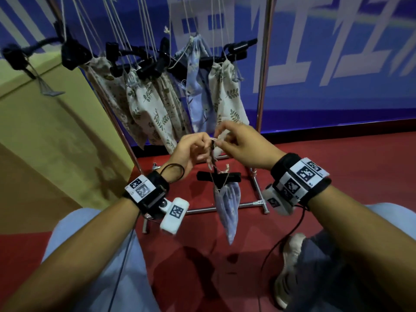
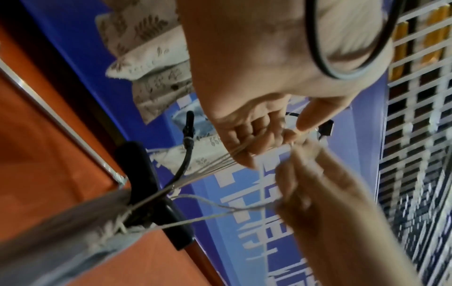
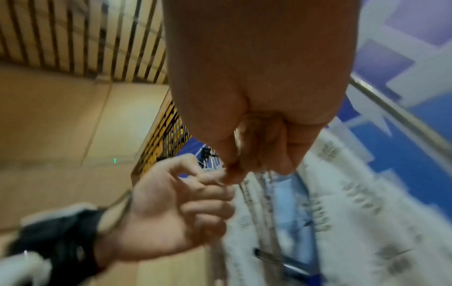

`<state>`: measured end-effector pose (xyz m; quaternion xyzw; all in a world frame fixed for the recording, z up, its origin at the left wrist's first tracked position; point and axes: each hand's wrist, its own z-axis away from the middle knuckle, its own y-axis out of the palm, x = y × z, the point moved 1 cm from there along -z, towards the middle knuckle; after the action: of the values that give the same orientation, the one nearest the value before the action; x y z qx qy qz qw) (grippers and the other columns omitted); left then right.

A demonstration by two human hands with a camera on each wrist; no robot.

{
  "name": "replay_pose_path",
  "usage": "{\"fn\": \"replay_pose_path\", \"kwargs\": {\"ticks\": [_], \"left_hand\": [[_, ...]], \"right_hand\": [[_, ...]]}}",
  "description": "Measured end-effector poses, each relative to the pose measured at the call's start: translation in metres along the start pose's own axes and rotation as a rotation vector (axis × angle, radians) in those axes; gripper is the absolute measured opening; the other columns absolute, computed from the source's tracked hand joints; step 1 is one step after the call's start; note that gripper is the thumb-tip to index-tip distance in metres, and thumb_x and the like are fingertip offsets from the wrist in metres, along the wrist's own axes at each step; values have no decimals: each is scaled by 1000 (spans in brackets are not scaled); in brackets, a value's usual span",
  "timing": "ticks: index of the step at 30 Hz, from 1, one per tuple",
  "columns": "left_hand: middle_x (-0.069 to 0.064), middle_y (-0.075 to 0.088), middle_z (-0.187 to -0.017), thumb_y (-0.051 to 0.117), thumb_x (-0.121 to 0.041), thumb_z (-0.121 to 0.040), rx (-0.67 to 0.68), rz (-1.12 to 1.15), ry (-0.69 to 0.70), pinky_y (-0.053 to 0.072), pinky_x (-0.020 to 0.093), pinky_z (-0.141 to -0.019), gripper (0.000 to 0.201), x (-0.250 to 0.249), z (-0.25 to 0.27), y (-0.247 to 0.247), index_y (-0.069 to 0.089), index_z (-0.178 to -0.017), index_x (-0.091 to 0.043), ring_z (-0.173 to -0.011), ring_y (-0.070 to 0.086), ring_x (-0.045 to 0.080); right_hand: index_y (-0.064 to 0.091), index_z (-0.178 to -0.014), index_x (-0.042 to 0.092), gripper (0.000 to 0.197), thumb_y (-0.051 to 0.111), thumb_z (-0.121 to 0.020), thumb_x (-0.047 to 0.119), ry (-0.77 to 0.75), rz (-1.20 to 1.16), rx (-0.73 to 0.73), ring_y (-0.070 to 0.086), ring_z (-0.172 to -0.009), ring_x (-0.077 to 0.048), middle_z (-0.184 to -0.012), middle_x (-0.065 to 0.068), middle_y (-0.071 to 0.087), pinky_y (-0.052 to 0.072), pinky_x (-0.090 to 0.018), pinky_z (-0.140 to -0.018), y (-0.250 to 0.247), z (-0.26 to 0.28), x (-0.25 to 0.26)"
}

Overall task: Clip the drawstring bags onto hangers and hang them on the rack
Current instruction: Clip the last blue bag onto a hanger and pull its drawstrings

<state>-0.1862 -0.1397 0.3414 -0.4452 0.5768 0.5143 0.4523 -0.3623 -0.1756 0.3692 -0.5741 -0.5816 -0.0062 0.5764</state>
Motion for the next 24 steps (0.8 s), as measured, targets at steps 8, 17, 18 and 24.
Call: {"fn": "replay_pose_path", "kwargs": {"ticks": [8,17,18,24], "left_hand": [[-5,29,-49,56,-9,-89,-63,-49,-42,16,16,-41,25,14,-28,23,46,-66,-11,-38,19,7],[-16,50,-49,54,-18,-104,138,-830,166,31,11,-51,34,-17,-38,52,58,-71,-11,-45,43,-3],[-17,51,-47,53,-17,-104,161,-884,188,32,9,-51,35,-28,-42,61,58,-70,-9,-44,44,-4],[8,54,-56,57,-54,-96,263,-1084,251,36,35,-52,50,-87,-77,93,64,-69,-12,-51,43,10]], "right_hand": [[64,-75,10,36,51,-104,26,173,257,165,66,-70,-16,-70,1,71,51,-31,-71,-25,30,-83],[58,-75,4,35,47,-105,19,278,-330,-476,53,-49,-17,-57,-10,57,44,-27,-52,-41,24,-70],[58,-75,7,35,46,-105,20,301,-396,-544,46,-48,-16,-56,-9,50,40,-27,-49,-45,21,-66],[60,-75,13,36,44,-106,22,363,-380,-691,37,-49,-9,-57,4,45,34,-27,-51,-99,11,-34]]}}
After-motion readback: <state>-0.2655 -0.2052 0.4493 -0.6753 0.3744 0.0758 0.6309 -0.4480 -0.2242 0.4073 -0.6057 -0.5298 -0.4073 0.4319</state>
